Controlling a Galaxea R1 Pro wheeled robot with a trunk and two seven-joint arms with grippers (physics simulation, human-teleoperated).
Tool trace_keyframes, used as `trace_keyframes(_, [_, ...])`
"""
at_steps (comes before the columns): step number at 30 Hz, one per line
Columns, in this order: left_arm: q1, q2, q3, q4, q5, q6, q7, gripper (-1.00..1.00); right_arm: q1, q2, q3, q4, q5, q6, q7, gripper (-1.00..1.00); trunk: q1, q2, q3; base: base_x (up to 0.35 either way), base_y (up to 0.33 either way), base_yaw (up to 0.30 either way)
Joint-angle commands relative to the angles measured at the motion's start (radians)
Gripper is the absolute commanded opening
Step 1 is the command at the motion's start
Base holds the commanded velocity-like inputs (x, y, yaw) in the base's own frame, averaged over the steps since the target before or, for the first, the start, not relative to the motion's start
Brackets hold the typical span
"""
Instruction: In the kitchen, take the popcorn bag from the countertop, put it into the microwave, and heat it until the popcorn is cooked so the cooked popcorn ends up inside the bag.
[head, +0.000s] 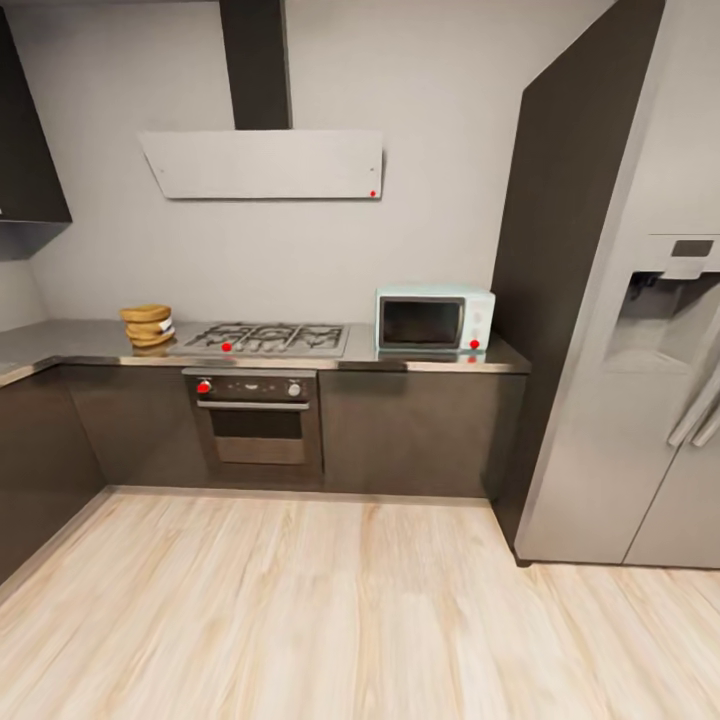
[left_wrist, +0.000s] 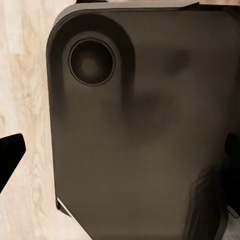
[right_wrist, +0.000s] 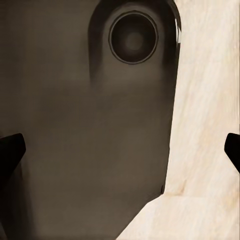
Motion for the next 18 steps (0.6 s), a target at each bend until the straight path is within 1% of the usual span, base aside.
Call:
trace_keyframes(1, [0.000, 0.000, 0.000, -0.001, 0.004, 0.000, -0.001, 1.00, 0.000, 0.000, 0.000, 0.000, 0.001, 0.000, 0.000, 1.00, 0.001, 0.000, -0.001, 0.277, -0.234, 0.000])
trace_keyframes(14, [0.000, 0.000, 0.000, -0.001, 0.003, 0.000, -0.001, 1.00, 0.000, 0.000, 0.001, 0.000, 0.001, 0.000, 0.000, 1.00, 0.001, 0.000, -0.001, 0.257, -0.238, 0.000])
trace_keyframes(18, [0.000, 0.001, -0.002, -0.001, 0.003, 0.002, -0.001, 1.00, 0.000, 0.000, 0.001, 0.000, 0.001, 0.000, 0.000, 1.00, 0.001, 0.000, -0.001, 0.304, -0.103, 0.000])
